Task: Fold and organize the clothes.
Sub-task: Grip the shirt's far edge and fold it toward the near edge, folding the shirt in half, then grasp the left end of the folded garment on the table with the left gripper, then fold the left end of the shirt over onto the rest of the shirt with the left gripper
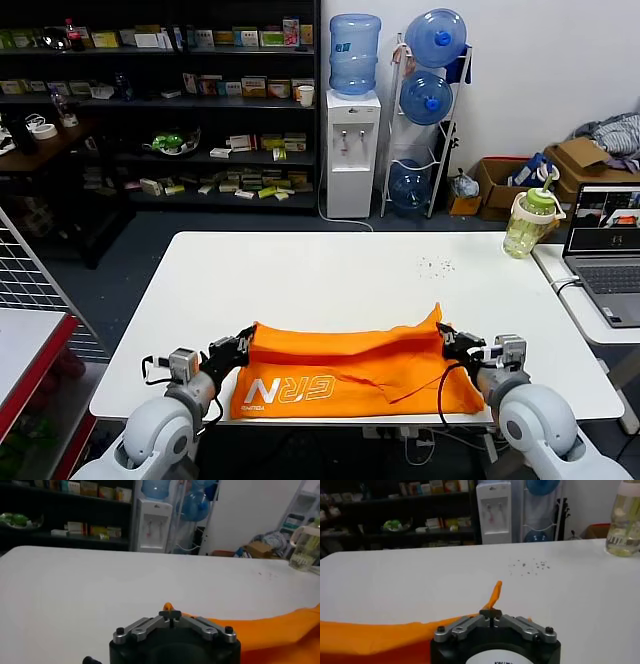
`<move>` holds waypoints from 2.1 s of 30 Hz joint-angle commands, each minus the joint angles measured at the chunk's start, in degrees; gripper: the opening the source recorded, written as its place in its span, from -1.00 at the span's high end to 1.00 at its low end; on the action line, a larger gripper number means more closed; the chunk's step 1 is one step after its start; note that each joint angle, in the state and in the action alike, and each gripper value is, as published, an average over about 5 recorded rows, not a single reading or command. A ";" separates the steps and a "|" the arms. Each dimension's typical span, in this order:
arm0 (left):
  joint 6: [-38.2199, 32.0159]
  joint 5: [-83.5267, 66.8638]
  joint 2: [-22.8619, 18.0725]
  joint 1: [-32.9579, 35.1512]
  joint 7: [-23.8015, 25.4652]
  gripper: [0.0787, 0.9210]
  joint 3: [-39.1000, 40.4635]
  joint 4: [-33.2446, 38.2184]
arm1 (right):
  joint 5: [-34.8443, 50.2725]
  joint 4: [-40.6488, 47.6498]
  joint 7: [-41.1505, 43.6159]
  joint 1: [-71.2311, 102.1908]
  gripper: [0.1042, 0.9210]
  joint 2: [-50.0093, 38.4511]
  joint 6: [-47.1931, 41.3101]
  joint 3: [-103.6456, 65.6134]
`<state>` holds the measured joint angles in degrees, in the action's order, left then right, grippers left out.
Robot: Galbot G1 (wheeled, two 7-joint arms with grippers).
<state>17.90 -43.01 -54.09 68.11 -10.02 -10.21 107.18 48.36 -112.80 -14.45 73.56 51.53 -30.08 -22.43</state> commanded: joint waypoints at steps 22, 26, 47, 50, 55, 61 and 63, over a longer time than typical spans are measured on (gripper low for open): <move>-0.64 5.93 -3.23 13.43 1.40 -0.38 -5.77 1.31 | -2.02 -8.54 1.20 13.35 -0.50 -0.21 0.73 -7.49; -1.37 6.32 -4.10 10.72 1.65 -0.63 -5.04 -1.93 | -2.11 -8.28 1.17 12.77 -0.71 0.07 0.71 -7.07; -1.29 6.02 -4.50 7.66 1.05 0.08 -2.33 -5.21 | -2.89 -7.45 1.11 12.27 -0.76 0.97 0.72 -6.77; -1.24 5.70 -4.33 7.97 0.92 0.28 -2.34 -4.12 | -3.02 -7.22 1.06 11.95 -0.76 1.14 0.75 -6.49; -0.72 4.40 -3.51 8.54 0.27 0.63 -2.59 -1.59 | -3.19 -6.91 0.99 11.31 -0.76 1.35 0.84 -6.04; 1.10 0.65 1.32 8.13 -1.18 0.93 -5.65 2.77 | -3.71 -6.32 0.95 9.72 -0.76 1.92 1.04 -4.88; 1.51 -1.00 4.81 7.78 -1.64 0.93 -7.23 3.77 | -3.94 -6.01 0.92 8.91 -0.76 2.19 1.09 -4.26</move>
<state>18.04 -39.50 -56.49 76.57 -10.44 -13.81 106.03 44.61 -119.19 -13.45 83.94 53.47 -29.05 -27.63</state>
